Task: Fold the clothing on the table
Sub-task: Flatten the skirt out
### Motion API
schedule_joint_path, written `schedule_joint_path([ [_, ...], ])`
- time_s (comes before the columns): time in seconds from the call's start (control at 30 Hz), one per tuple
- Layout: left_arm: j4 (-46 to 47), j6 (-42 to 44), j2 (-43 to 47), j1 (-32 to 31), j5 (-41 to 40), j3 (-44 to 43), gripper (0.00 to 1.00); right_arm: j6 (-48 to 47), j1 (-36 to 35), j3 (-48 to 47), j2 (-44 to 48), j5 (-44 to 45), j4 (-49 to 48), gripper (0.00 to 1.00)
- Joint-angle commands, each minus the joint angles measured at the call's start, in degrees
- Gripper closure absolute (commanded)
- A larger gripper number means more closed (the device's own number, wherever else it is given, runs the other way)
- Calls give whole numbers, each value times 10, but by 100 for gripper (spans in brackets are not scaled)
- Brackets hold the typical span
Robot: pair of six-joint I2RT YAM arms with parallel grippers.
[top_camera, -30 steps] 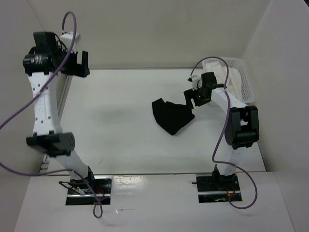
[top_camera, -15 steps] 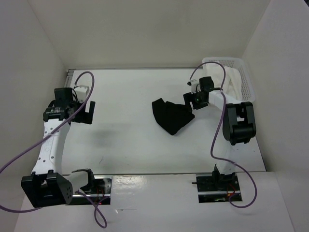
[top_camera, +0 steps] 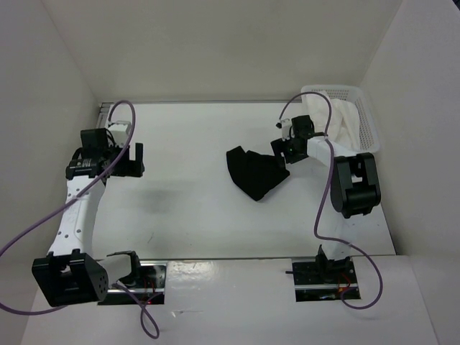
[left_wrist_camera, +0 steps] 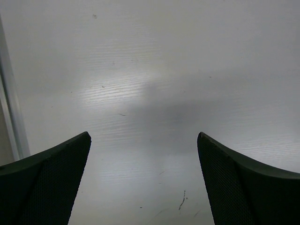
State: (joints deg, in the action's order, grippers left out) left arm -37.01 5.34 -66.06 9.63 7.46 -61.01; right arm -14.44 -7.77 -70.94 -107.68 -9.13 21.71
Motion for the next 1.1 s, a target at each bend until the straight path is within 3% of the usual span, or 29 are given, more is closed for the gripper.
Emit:
schedule_joint_path([
  [0.0, 13, -30, 20, -17, 34, -37, 0, -3, -9, -12, 44, 21, 9, 21],
  [0.1, 26, -66, 6, -29, 19, -52, 0, -9, -15, -12, 44, 2, 15, 21],
  [0.2, 51, -64, -37, -29, 60, -54, 0, -15, -29, -6, 16, 2, 10, 21],
  [0.3, 15, -64, -125, -42, 18, -129, 0, -22, -37, -32, -8, -9, 24, 21],
  [0.47, 21, -85, -218, -107, 18, -183, 0, -38, -57, -32, -44, 4, 5, 29],
  [0.6, 36, -80, -229, -152, -21, -152, 0, -38, -68, -32, -61, 10, 18, 33],
  [0.67, 43, -80, -222, -159, -33, -138, 0, -38, -68, -32, -61, 20, 3, 42],
  [0.7, 43, -80, -222, -159, -40, -138, 0, -38, -68, -38, -61, 31, 3, 63],
  [0.83, 32, -85, -229, -159, -48, -145, 0, -38, -68, -93, -69, 43, 8, 100],
  [1.07, 38, -80, -229, -159, -32, -138, 0, -28, -98, -255, 46, 26, 31, 100],
])
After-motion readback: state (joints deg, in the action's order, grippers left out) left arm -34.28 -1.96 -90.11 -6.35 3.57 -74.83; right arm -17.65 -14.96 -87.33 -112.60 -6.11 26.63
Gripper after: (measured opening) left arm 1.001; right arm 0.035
